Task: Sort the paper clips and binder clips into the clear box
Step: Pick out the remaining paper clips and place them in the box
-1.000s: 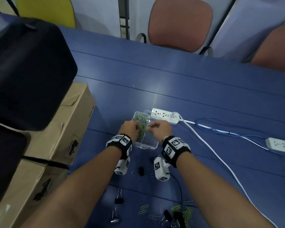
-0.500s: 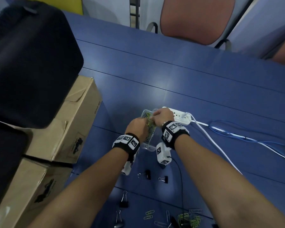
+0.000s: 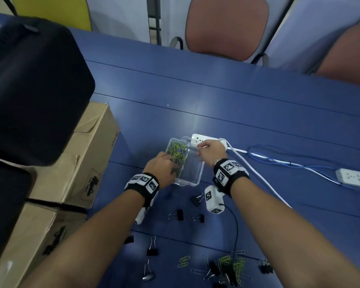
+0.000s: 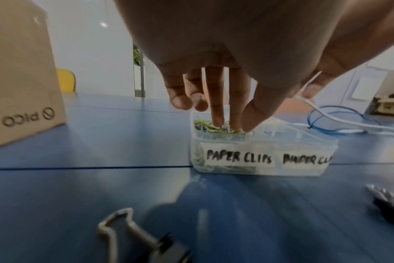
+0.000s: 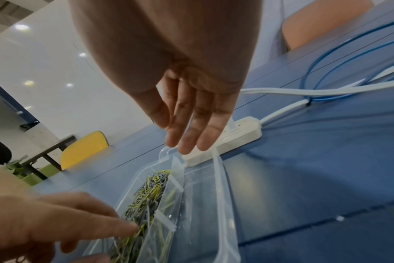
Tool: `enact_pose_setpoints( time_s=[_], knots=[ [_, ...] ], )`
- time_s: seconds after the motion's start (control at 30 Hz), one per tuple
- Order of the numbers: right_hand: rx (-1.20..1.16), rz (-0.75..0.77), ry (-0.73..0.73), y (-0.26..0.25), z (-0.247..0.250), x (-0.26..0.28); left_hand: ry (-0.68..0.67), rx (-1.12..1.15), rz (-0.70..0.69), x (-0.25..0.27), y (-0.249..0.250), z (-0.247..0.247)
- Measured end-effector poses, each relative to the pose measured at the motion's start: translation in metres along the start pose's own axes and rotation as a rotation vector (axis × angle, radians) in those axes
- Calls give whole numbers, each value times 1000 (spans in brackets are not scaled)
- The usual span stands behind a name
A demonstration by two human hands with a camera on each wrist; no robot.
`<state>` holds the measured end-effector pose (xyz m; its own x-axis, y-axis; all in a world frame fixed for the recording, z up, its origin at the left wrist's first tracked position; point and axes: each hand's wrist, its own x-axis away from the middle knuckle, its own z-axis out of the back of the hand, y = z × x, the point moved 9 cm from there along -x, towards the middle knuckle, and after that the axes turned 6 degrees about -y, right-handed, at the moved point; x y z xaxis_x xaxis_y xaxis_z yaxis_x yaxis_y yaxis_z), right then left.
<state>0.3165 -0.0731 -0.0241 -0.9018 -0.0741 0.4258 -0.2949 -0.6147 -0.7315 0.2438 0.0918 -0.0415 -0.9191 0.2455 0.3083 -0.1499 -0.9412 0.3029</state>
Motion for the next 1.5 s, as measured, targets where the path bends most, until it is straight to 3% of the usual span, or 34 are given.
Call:
enact_pose_setpoints(
  time_s=[0.1,0.23,0.4,0.47,0.67,0.83,1.0,1.3,1.4,1.5],
  knots=[
    [-51,4,12,10,13,30,-21,-34,12,10,-5,0],
    [-130,15,30,39,29,79,105,13,22,31,1,13],
    [-80,-62,-15,99,42,147,179,106,-120,71,57,-5],
    [-4,-98,-33,129,45,173,120,134,-207,89,90,-32],
    [309,-123,-121,202,29,236,-301,57,-353,137,178,-126],
    [473,72,-308,221,-13,278,-353,-88,-424,161,203,-154],
    [627,162,-313,230,-34,289,-298,-150,-455,165,202,-160],
    [607,208,-312,232,-42,288,-262,-213,-444,162,200,-158],
    [526,206,-267,227,-30,286,-294,-204,-428,158,199,-158],
    [360,148,-127,224,-5,269,-315,-53,-375,150,196,-150]
  ],
)
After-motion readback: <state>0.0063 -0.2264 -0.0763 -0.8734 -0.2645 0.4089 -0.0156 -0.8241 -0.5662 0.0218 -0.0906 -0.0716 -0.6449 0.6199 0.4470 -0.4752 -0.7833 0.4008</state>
